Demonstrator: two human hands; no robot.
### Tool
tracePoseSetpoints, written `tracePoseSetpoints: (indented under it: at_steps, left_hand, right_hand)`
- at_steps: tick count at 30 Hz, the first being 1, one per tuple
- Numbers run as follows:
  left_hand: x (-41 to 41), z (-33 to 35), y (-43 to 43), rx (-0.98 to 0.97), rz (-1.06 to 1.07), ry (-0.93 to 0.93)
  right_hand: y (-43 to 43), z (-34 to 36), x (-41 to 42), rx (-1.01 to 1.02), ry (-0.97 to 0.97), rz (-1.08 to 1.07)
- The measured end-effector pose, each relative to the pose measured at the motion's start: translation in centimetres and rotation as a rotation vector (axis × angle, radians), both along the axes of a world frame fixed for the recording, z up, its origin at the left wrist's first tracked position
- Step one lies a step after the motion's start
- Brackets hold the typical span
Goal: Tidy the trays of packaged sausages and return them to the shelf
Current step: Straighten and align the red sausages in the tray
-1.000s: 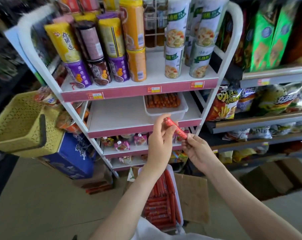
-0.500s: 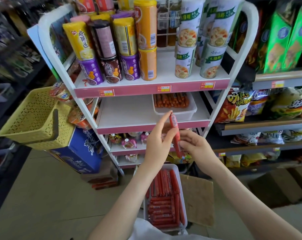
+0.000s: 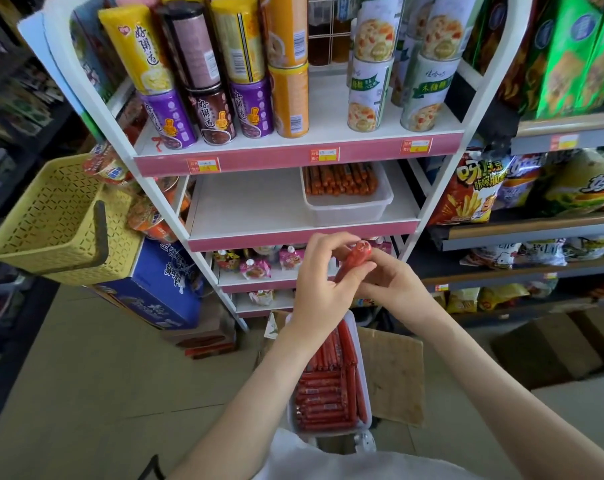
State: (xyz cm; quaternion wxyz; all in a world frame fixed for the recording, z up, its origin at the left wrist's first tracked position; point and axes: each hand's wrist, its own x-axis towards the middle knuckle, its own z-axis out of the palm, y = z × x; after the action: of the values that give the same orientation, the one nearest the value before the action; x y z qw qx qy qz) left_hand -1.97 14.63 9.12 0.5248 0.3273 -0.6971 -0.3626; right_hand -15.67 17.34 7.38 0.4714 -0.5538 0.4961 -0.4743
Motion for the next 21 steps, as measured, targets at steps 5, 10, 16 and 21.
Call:
tracePoseSetpoints:
  at_steps: [5, 10, 16, 21]
  left_hand:
    - [-0.1, -0.6, 0.2, 0.021, -0.032, 0.11]
    - [0.1, 0.1, -0.4, 0.288, 0.053, 0.219]
    - [2.1, -0.9, -2.6, 0.563, -0.319, 0.035]
    - [4.1, -5.0, -2.9, 0.253, -0.277, -0.306]
  right_hand:
    - [-0.1, 0.2, 0.7, -0.085, 0.187, -0.133]
    - [-0.9, 0.3, 1.3, -0.038, 0.162, -0.156]
    - [-2.0, -0.8, 2.1, 0.351, -0.673, -0.081]
    - [-3.5, -2.8, 2.2, 0.562, -1.025, -0.195]
